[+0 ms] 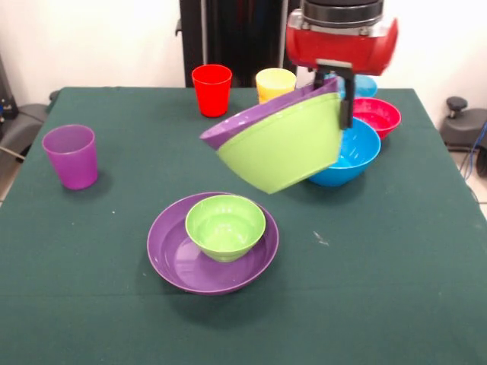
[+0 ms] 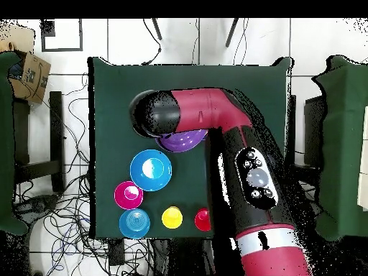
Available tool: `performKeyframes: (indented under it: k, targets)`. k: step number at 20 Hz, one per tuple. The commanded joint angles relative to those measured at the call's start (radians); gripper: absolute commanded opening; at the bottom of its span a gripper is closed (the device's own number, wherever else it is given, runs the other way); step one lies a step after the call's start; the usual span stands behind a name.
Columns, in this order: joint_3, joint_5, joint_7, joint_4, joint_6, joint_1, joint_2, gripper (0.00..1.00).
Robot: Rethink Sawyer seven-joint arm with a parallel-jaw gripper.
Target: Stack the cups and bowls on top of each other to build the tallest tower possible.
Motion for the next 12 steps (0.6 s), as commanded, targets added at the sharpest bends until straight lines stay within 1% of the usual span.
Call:
performKeyframes:
  k: [1, 8, 12]
  targets:
    - [0.015, -0.007, -0.015, -0.078, -0.038, 0.011, 0.074, 0.00]
    - [0.025, -0.004, -0.045, -0.042, -0.060, -0.017, 0.068, 0.00]
    - [0.028, 0.001, -0.054, -0.039, -0.042, -0.025, 0.058, 0.00]
